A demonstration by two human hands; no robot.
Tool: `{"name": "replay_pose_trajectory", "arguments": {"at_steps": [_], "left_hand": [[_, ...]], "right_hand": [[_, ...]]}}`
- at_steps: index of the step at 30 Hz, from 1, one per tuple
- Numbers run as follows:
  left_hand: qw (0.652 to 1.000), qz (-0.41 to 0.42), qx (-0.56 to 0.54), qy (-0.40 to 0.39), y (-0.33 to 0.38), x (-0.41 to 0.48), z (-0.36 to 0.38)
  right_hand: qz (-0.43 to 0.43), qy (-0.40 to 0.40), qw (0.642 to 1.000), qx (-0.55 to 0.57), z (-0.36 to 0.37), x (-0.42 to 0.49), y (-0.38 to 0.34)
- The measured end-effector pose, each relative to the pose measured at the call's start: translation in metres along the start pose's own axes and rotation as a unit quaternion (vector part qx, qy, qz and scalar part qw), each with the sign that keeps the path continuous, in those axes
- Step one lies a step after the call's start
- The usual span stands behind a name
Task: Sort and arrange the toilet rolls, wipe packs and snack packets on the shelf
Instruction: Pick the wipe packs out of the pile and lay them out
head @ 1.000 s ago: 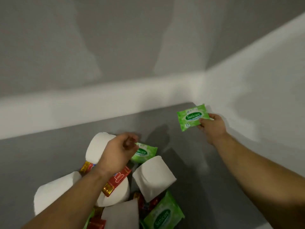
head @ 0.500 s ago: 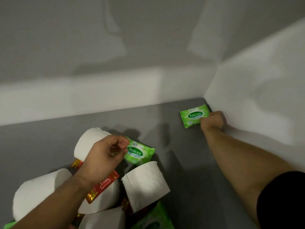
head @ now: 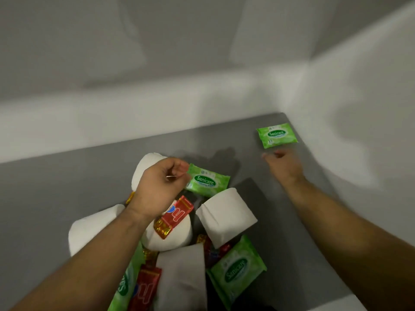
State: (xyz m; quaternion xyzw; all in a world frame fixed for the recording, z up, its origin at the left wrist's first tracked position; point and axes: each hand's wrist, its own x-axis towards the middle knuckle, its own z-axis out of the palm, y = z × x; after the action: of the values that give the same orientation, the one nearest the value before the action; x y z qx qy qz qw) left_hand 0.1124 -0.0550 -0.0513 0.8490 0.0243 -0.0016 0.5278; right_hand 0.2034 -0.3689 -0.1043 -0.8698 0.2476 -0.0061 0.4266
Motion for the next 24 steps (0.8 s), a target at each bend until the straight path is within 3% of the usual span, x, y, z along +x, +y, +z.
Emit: {"name": "replay_pose_trajectory", "arguments": {"at_steps": [5, 10, 15, 18, 20, 24], "left_hand": [[1.0, 0.001, -0.001, -0.03, -0.009, -0.006, -0.022], [0.997, 0.009, 0.006, -0.07, -0.012, -0.018, -0.043], [0.995, 0.014, -0.008, -0.095, -0.02, -0.028, -0.056], [0.99, -0.001, -0.067, -0.127, -0.021, -0.034, -0.062], [0.98, -0.017, -0.114, -0.16, -0.02, -0.036, -0.066], [0.945, -0.008, -0.199, -0.259, -0.012, -0.034, -0.078]], "right_hand": [[-0.015, -0.129, 0.991, -0.037, 0.024, -0.105, -0.007], [-0.022, -0.209, 0.97, -0.119, 0.039, -0.161, -0.014], [-0.02, -0.177, 0.97, -0.168, 0.034, -0.176, -0.013], [-0.069, -0.118, 0.988, -0.075, 0.015, -0.193, -0.026], [-0.11, -0.098, 0.987, 0.057, 0.007, -0.205, -0.039], [-0.2, -0.169, 0.934, 0.242, 0.013, -0.226, -0.078]]}}
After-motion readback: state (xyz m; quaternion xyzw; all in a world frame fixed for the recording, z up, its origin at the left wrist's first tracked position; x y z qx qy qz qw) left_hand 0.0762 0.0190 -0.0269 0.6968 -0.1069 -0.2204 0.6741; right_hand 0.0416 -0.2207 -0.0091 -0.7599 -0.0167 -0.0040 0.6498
